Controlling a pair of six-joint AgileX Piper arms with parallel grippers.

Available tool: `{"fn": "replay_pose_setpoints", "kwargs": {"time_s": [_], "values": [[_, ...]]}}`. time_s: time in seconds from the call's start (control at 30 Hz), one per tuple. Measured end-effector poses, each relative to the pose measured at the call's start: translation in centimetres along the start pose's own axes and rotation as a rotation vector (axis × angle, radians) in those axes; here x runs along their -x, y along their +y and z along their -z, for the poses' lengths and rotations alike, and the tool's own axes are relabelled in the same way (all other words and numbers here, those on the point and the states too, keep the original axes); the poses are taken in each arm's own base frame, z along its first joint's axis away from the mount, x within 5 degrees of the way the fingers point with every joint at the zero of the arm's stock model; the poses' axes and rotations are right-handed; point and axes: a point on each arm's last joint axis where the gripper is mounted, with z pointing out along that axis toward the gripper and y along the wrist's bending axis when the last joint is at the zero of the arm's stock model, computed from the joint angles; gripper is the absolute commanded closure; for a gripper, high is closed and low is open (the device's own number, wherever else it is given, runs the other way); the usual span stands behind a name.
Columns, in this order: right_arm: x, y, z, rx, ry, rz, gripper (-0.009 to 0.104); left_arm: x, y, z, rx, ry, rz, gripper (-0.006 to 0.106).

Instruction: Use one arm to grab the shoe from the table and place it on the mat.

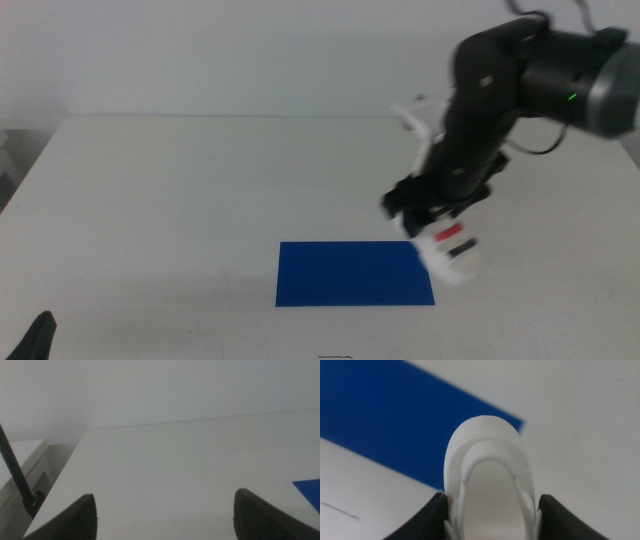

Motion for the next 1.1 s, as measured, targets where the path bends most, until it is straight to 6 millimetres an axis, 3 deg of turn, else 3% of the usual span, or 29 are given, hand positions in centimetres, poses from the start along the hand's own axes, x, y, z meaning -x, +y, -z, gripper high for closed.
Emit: {"fn": "replay_pose_setpoints", "kwargs": {"time_s": [0.13,0.23,0.77,0.93,1.1], "values": [[0.0,3.7,-0.2,-0.005,-0.032,0.014,0.096,0.0,0.0,0.0,0.000,0.000,0.000,0.007],[0.0,4.7,-0.7,-0.001,-0.037,0.026,0.096,0.0,0.0,0.0,0.000,0.000,0.000,0.007],[-0.1,5.2,-1.4,0.031,-0.012,-0.004,0.096,0.0,0.0,0.0,0.000,0.000,0.000,0.007],[-0.2,5.8,-1.3,0.092,0.006,-0.131,0.096,0.0,0.0,0.0,0.000,0.000,0.000,0.007],[0.4,6.1,-1.3,0.135,-0.031,-0.412,0.096,0.0,0.0,0.0,0.000,0.000,0.000,0.007]]}}
